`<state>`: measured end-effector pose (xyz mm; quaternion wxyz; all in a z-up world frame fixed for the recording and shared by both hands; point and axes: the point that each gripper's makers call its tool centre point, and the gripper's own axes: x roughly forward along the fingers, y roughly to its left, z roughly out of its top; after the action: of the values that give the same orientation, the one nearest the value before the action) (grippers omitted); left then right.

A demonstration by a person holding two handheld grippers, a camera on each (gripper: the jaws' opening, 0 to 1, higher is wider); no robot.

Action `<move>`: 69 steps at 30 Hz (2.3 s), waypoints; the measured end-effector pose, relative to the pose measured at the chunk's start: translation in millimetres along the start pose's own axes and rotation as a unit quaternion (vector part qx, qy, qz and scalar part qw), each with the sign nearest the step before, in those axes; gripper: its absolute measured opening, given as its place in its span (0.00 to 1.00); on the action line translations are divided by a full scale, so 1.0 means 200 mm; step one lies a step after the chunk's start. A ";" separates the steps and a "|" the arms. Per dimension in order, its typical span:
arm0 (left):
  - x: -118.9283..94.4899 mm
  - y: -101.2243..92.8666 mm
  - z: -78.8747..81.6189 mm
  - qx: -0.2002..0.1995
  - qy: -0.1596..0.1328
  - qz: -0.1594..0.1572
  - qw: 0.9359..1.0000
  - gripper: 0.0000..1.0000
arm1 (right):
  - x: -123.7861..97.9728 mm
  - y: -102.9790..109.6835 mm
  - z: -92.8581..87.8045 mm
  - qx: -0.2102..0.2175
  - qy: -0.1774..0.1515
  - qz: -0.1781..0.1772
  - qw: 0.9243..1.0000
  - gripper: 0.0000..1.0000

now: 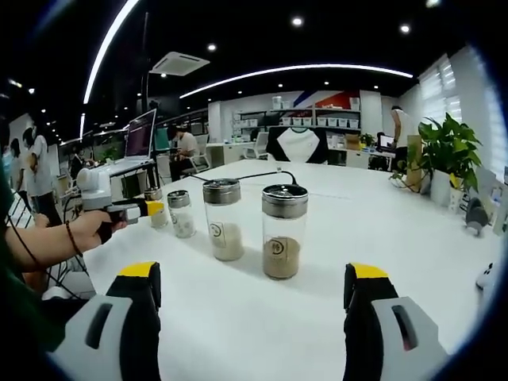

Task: Rotate the seasoning bottle until the label or dispensing opening points toward the visible target arrow and the bottle remains upright within the marked orientation range

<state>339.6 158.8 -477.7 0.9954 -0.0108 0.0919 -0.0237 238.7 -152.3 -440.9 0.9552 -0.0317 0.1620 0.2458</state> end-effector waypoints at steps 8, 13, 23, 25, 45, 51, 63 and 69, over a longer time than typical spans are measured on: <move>0.00 -0.04 0.00 0.010 0.002 -0.016 1.000 0.34 | 0.00 0.00 -0.01 0.006 0.004 0.000 1.000 0.98; 0.00 -0.04 0.00 0.015 0.000 -0.023 1.000 0.33 | 0.00 0.00 -0.02 0.009 0.005 0.002 1.000 0.98; 0.01 -0.04 0.00 0.019 0.000 -0.033 0.999 0.33 | 0.01 -0.01 -0.01 0.016 0.001 -0.001 1.000 0.98; 0.01 -0.04 0.00 0.019 0.000 -0.036 0.999 0.33 | 0.01 -0.01 -0.01 0.017 0.003 0.000 1.000 0.98; 0.02 -0.05 0.01 0.035 -0.002 -0.130 0.991 0.33 | 0.01 0.01 -0.04 0.021 0.009 0.006 1.000 0.97; 0.02 -0.05 0.01 0.038 -0.001 -0.161 0.986 0.33 | 0.01 0.01 -0.04 0.020 0.010 0.005 1.000 0.97; 0.02 -0.07 0.01 0.052 0.000 -0.222 0.974 0.33 | 0.01 -0.01 -0.03 0.020 0.009 0.003 1.000 0.97; 0.02 -0.08 0.00 0.059 0.002 -0.244 0.968 0.33 | 0.01 0.00 -0.04 0.020 0.010 0.005 1.000 0.97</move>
<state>342.6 142.9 -477.2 0.9583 0.0255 0.0868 -0.2712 238.2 -153.3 -449.2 0.9525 -0.0140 0.1770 0.2472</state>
